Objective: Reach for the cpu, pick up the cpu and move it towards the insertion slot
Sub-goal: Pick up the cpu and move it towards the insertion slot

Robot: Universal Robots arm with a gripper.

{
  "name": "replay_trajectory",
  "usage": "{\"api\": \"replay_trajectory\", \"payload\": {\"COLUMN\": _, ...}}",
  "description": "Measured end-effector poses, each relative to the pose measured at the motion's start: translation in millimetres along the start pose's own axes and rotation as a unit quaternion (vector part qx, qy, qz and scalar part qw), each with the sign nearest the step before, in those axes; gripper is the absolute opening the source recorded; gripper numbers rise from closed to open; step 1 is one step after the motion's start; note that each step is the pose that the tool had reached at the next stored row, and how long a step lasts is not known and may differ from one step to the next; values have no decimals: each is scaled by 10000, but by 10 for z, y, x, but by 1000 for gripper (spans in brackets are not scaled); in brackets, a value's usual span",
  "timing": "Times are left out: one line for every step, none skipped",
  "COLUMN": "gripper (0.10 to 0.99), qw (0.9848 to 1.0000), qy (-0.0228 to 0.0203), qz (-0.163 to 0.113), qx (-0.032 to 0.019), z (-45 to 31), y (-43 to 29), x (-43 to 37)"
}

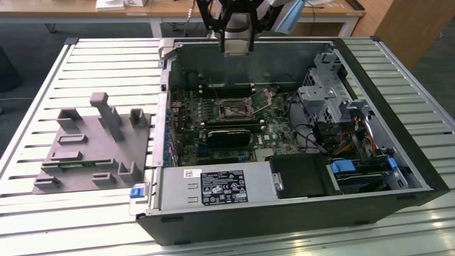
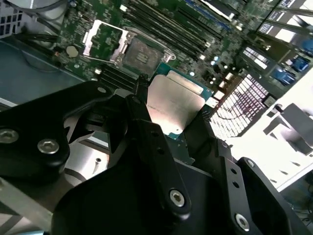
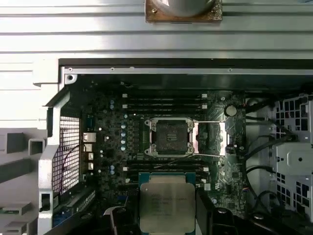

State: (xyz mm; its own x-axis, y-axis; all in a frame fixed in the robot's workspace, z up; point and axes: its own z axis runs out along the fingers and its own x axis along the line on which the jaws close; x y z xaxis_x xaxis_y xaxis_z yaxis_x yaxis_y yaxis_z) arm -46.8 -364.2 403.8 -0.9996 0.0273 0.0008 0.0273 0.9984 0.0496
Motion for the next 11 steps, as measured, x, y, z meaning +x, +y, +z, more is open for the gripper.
{"api": "replay_trajectory", "payload": {"gripper": 545, "qw": 10000, "qy": 0, "qz": -1, "qx": 0, "z": 2, "y": 3, "x": -36}}
{"api": "replay_trajectory", "payload": {"gripper": 545, "qw": 10000, "qy": 0, "qz": -1, "qx": 0, "z": 4, "y": 7, "x": -73}}
{"api": "replay_trajectory", "payload": {"gripper": 545, "qw": 10000, "qy": 0, "qz": 0, "qx": 0, "z": 6, "y": 12, "x": -113}}
{"api": "replay_trajectory", "payload": {"gripper": 545, "qw": 10000, "qy": 0, "qz": 0, "qx": 0, "z": 8, "y": 17, "x": -156}}
{"api": "replay_trajectory", "payload": {"gripper": 545, "qw": 10000, "qy": 0, "qz": 0, "qx": -1, "z": 10, "y": 21, "x": -191}}
{"api": "replay_trajectory", "payload": {"gripper": 545, "qw": 10000, "qy": 0, "qz": 0, "qx": 0, "z": 12, "y": 26, "x": -230}}
{"api": "replay_trajectory", "payload": {"gripper": 545, "qw": 10000, "qy": 0, "qz": 0, "qx": -1, "z": 13, "y": 30, "x": -263}}
{"api": "replay_trajectory", "payload": {"gripper": 545, "qw": 10000, "qy": 0, "qz": -1, "qx": -1, "z": 14, "y": 34, "x": -289}}
{"api": "replay_trajectory", "payload": {"gripper": 545, "qw": 10000, "qy": 0, "qz": 0, "qx": 0, "z": 15, "y": 36, "x": -312}}
{"api": "replay_trajectory", "payload": {"gripper": 545, "qw": 10000, "qy": -1, "qz": 0, "qx": -1, "z": 17, "y": 36, "x": -336}}
{"api": "replay_trajectory", "payload": {"gripper": 545, "qw": 10000, "qy": 0, "qz": 0, "qx": -1, "z": 18, "y": 38, "x": -361}}
